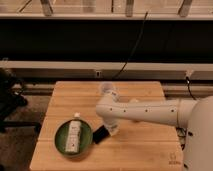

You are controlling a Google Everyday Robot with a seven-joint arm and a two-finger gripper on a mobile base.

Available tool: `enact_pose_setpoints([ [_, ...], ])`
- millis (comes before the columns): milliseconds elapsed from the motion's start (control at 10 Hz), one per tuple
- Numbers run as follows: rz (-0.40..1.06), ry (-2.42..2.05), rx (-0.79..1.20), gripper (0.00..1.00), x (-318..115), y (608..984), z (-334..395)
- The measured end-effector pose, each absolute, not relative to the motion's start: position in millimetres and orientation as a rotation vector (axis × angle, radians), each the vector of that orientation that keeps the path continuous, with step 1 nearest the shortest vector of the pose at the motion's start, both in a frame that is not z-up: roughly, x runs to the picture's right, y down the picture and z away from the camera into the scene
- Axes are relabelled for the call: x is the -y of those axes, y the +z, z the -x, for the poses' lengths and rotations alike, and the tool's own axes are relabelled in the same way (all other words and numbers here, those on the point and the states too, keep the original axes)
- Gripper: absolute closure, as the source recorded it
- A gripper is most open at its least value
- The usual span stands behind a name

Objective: Push the eraser across the table

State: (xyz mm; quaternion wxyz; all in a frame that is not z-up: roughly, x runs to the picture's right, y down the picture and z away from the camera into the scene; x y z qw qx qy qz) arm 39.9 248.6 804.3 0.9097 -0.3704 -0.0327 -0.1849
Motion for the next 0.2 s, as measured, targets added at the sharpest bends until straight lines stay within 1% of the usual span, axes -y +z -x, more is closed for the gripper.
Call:
enact_pose_setpoints([
  [200, 0.764, -0.382, 0.067, 1.0, -248.3, 804.6, -39.6],
])
